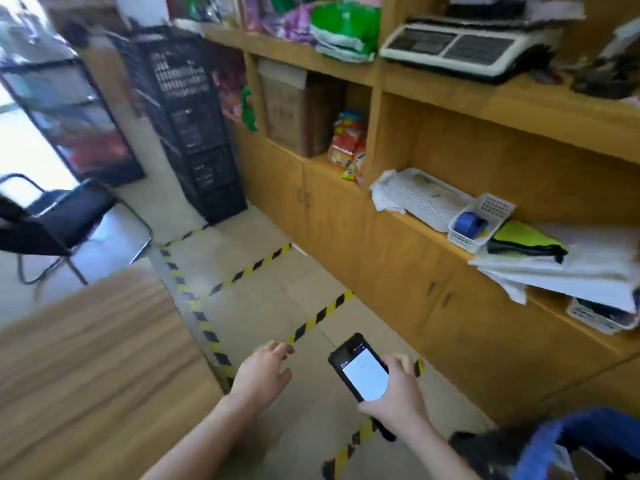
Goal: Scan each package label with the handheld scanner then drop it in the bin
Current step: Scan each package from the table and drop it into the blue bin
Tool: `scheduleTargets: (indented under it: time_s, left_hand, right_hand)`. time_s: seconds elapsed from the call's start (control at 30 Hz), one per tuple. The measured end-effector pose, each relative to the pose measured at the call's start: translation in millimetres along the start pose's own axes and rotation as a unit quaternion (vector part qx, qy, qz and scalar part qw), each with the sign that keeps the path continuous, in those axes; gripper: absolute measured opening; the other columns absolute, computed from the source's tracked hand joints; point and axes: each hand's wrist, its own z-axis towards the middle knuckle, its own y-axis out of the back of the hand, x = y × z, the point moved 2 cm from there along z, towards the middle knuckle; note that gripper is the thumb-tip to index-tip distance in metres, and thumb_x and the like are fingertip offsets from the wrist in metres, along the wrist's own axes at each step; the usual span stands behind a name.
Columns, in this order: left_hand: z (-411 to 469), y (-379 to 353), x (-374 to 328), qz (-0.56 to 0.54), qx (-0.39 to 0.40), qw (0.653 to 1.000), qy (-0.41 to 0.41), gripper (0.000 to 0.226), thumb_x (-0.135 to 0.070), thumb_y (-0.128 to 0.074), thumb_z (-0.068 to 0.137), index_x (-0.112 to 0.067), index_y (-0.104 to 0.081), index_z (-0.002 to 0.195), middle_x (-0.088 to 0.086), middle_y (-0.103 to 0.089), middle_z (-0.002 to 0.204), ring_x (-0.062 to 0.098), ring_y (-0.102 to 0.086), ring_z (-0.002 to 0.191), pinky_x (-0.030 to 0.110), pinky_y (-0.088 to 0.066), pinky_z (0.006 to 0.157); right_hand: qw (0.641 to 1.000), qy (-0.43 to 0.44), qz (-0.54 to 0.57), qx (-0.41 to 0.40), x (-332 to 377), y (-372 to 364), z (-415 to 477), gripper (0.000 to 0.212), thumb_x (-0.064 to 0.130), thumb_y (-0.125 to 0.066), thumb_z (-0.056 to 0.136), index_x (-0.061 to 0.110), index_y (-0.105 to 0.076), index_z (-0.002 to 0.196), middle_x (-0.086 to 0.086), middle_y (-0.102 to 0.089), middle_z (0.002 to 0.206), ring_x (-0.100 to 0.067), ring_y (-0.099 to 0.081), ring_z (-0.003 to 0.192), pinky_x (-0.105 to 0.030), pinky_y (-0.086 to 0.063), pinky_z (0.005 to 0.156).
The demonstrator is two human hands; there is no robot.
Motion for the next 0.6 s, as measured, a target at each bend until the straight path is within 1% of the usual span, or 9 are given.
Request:
scheduleTargets:
  time_s: [0.07,0.13,0.2,0.27,0.43,0.5,0.6]
  left_hand:
    - [-17.2,21.7,39.2,-0.020,-0.034,0.998,0.055,0.035,-0.033,-0.056,0.087,-0.033,-0.054,0.122,-0.012,-0.055,0.116,0.012,-0.055,0.109,0.028,-0.049,0.085]
    - [-36.3,37.8,71.6,-0.041,-0.065,0.991,0.106,0.031,-0.034,-0.056,0.088,-0.032,-0.055,0.120,-0.013,-0.055,0.115,0.011,-0.056,0.107,0.029,-0.050,0.083]
    - [-55.8,48.2,98.3,-0.056,-0.099,0.982,0.153,0.027,-0.034,-0.055,0.090,-0.032,-0.056,0.117,-0.014,-0.056,0.113,0.010,-0.056,0.106,0.027,-0.049,0.081]
    - [-74.0,53.3,121.2,-0.068,-0.119,0.970,0.199,0.026,-0.033,-0.054,0.091,-0.030,-0.057,0.116,-0.013,-0.058,0.112,0.010,-0.057,0.105,0.027,-0.049,0.084]
    - [-90.4,64.4,159.8,-0.080,-0.143,0.943,0.288,0.029,-0.025,-0.058,0.088,-0.029,-0.059,0.117,-0.013,-0.059,0.111,0.007,-0.058,0.103,0.025,-0.050,0.084]
    - [-82.9,71.3,170.9,-0.081,-0.167,0.930,0.318,0.027,-0.026,-0.058,0.090,-0.028,-0.060,0.116,-0.013,-0.060,0.110,0.006,-0.058,0.102,0.024,-0.050,0.085]
    - [-64.0,78.9,181.2,-0.097,-0.199,0.906,0.360,0.028,-0.027,-0.062,0.091,-0.030,-0.059,0.118,-0.016,-0.060,0.111,0.000,-0.057,0.100,0.020,-0.051,0.086]
  right_hand:
    - [0.998,0.052,-0.010,0.023,41.5,-19.9,8.1,0.084,0.033,-0.076,0.052,0.021,-0.041,0.127,0.009,-0.029,0.120,-0.012,-0.049,0.100,-0.030,-0.052,0.082]
    - [0.993,0.098,-0.036,0.049,78.2,-38.1,16.8,0.083,0.033,-0.075,0.051,0.024,-0.040,0.126,0.011,-0.028,0.118,-0.012,-0.050,0.097,-0.030,-0.053,0.078]
    - [0.987,0.136,-0.053,0.073,109.0,-55.9,26.8,0.082,0.032,-0.075,0.050,0.025,-0.041,0.124,0.012,-0.028,0.118,-0.014,-0.051,0.097,-0.033,-0.053,0.078]
    - [0.978,0.177,-0.058,0.092,135.2,-73.9,37.7,0.081,0.032,-0.075,0.048,0.025,-0.041,0.122,0.013,-0.029,0.117,-0.013,-0.052,0.097,-0.034,-0.053,0.078]
    - [0.950,0.257,-0.077,0.160,193.0,-114.1,74.4,0.080,0.031,-0.077,0.048,0.028,-0.040,0.119,0.014,-0.026,0.112,-0.008,-0.046,0.097,-0.023,-0.054,0.068]
    - [0.936,0.287,-0.091,0.180,215.5,-125.5,94.9,0.082,0.031,-0.078,0.049,0.028,-0.039,0.120,0.014,-0.026,0.113,-0.009,-0.044,0.099,-0.023,-0.054,0.070]
    - [0.914,0.327,-0.105,0.216,243.7,-134.5,129.4,0.087,0.032,-0.080,0.050,0.027,-0.037,0.126,0.013,-0.026,0.115,-0.011,-0.041,0.104,-0.028,-0.054,0.081]
